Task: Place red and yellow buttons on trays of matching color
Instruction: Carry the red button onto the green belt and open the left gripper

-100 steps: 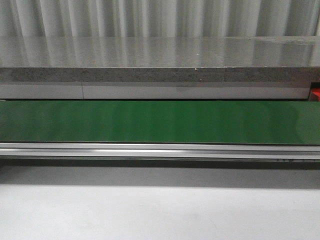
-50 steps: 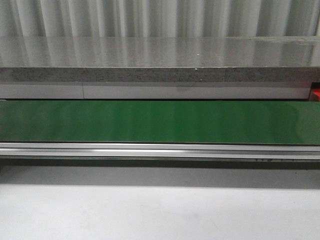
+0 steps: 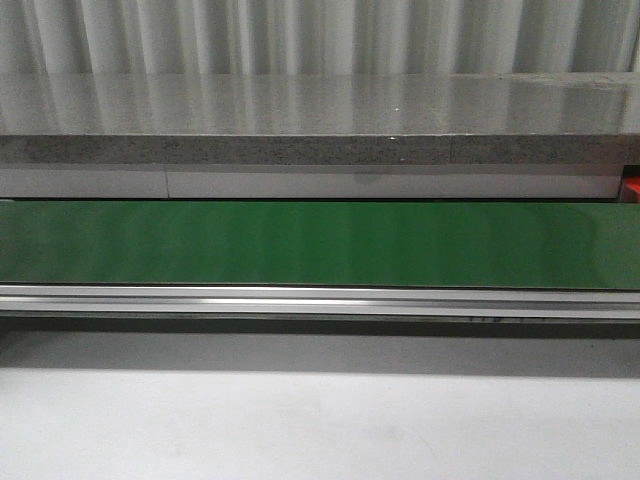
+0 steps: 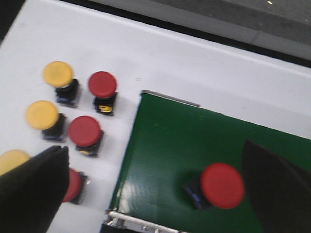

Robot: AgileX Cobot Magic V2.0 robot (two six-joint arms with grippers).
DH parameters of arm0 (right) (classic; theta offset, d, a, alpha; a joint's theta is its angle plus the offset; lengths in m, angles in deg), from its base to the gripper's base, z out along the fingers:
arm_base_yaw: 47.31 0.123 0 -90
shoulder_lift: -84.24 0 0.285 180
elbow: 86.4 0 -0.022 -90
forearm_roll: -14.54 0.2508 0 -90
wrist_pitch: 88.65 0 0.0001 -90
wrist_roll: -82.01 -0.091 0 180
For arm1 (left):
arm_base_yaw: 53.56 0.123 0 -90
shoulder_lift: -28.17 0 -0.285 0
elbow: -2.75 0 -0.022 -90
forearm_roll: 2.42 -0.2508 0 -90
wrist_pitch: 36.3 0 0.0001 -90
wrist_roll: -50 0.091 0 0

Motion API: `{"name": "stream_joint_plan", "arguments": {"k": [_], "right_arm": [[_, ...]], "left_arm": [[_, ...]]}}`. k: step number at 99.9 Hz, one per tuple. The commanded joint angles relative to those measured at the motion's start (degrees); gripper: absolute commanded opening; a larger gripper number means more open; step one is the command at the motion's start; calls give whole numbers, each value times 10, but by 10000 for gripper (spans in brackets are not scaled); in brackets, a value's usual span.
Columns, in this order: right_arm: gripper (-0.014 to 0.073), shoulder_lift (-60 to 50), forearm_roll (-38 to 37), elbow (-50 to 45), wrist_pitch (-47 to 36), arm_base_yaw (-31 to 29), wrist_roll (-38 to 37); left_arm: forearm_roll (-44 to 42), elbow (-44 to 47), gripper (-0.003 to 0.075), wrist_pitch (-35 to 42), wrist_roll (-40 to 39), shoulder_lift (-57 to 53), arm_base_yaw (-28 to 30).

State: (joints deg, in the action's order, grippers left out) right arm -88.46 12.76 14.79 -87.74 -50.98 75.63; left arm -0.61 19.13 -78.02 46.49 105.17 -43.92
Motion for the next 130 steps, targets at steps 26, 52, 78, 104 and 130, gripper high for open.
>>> {"name": "stream_joint_plan", "arguments": {"k": [26, 52, 78, 104, 130], "right_arm": [[-68, -10, -6, 11, -50, 0, 1], [-68, -10, -6, 11, -50, 0, 1], [-68, -10, -6, 11, -50, 0, 1], [-68, -10, -6, 11, -50, 0, 1], [-68, -10, -6, 11, -50, 0, 1]], "left_arm": [[-38, 99, 689, 31, -53, -39, 177], [-66, 128, 689, 81, -72, 11, 230], [-79, 115, 689, 91, -73, 108, 236], [-82, 112, 689, 132, -74, 163, 241], [-77, 112, 688, 170, -74, 207, 263]]}}
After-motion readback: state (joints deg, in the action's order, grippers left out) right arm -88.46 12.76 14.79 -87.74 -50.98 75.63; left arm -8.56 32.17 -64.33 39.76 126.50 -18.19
